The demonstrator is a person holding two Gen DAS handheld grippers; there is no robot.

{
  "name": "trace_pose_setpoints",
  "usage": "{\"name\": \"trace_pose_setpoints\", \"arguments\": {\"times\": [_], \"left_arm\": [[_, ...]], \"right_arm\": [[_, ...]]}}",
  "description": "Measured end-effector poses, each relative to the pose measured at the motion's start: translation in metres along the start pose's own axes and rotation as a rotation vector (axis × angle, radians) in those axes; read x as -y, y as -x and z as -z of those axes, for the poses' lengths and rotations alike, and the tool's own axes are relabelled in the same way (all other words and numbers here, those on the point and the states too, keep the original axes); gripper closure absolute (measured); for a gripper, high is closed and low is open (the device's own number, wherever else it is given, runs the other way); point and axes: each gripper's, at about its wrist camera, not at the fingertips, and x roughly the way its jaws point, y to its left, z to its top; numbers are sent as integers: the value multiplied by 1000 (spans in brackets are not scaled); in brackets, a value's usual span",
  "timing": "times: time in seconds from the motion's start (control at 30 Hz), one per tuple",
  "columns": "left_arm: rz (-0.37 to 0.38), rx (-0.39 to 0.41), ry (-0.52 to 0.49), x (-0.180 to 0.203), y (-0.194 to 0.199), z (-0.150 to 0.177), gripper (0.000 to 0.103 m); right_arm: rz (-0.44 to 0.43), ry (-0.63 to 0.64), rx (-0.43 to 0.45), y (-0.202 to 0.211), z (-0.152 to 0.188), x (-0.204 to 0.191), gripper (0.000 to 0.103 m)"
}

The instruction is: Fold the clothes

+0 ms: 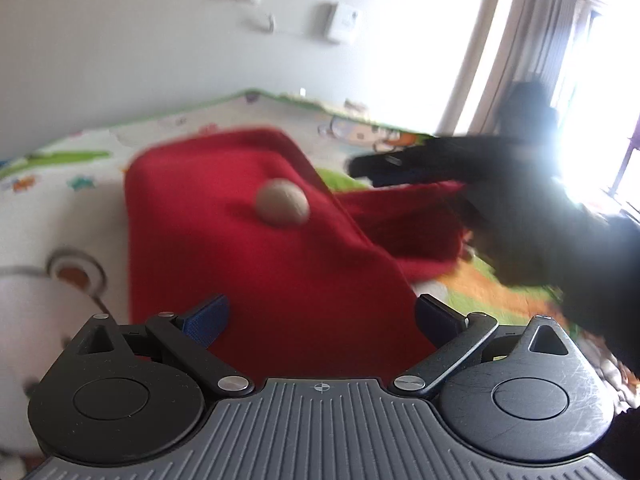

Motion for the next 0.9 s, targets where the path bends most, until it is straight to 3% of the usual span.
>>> {"name": "trace_pose_setpoints", "arguments": {"times": [0.13,0.27,0.43,0.57,0.67,0.8,0.9], "left_arm": [[-100,-1,-77,21,-13,22,1],[-208,-31,-221,50,-14,20,1],[-170,65,-335,88,-8,-16,1],[-133,102,-474,130,-38,-43,1],[-109,84,-535,156,-76,-58,1],[-78,56,-515,169,-125,-74,1],[-26,53,-388,166,-142,-86,1]], "right_arm": [[-7,47,0,41,48,-10,13],[109,143,58,75,73,-14,10],[288,155,140,120,70,9,6],[451,122,171,134,50,40,5],[570,85,133,130,36,65,5],[674,26,84,128,24,103,5],[670,2,129,142,16,113,5]]}}
